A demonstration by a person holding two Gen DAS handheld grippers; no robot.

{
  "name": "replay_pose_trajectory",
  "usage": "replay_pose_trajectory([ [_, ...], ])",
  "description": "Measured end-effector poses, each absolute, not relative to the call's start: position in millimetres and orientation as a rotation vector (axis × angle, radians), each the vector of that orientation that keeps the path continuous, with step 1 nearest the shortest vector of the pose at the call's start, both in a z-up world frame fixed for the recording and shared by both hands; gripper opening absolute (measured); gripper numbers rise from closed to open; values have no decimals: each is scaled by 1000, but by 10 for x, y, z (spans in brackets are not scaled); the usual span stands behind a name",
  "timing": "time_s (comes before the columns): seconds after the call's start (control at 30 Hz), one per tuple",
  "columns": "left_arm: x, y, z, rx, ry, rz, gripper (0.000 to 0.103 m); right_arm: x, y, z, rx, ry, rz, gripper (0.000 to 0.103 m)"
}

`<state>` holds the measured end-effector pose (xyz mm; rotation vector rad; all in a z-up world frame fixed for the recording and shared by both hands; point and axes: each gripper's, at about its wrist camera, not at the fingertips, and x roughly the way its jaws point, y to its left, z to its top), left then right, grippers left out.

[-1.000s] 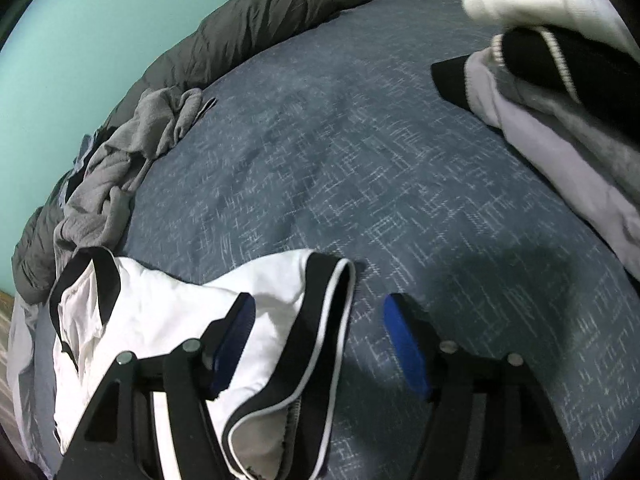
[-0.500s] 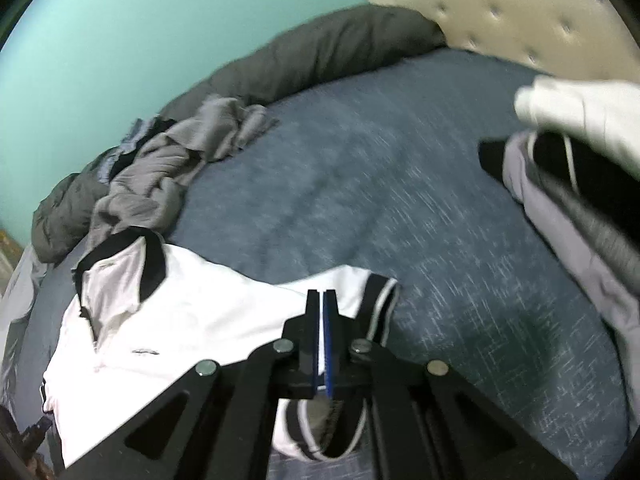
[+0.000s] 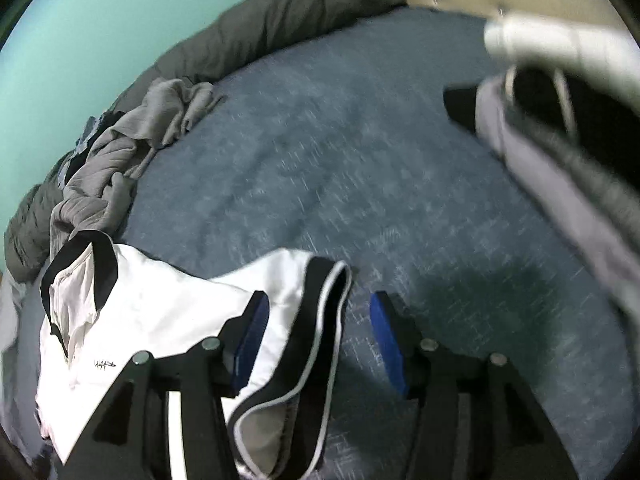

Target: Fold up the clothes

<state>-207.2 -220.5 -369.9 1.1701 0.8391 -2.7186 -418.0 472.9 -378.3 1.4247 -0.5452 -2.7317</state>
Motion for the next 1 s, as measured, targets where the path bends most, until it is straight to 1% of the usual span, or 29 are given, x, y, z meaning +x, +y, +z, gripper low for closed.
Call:
replay_pose_trajectory([
  [0.1, -2081, -2198, -3710, 1175, 828, -2717, 31, -4193, 4711, -3860, 1413, -519, -2736, 53],
  [0.13, -2086, -2194, -3712, 1176, 825, -2717, 31, -4194, 4694, -3869, 1402, -497, -2743, 50],
  [0.17, -2093, -2190, -3717, 1178, 821, -2717, 31, -4183, 4686, -3856, 1389, -479, -2750, 31],
  [0.27, -2097, -2185, -3733, 1183, 814, -2717, 31, -4148, 4657, -3802, 1351, -427, -2768, 6],
  [0.33, -2090, -2195, -3734, 1180, 824, -2717, 31, -4120, 4624, -3747, 1314, -398, -2777, 3],
  [0.6, -2059, -2197, -3692, 1162, 836, -2732, 31, -3897, 4300, -3219, 1122, -306, -2755, 2],
  [0.73, -2037, -2192, -3642, 1143, 825, -2748, 31, -3726, 3968, -2998, 1068, -197, -2712, 2],
  [0.83, -2030, -2198, -3627, 1133, 838, -2752, 31, -3650, 3634, -2954, 1092, -124, -2671, 2],
  [1.0, -2009, -2199, -3606, 1130, 836, -2758, 31, -3531, 3017, -3065, 1151, -6, -2598, 2],
])
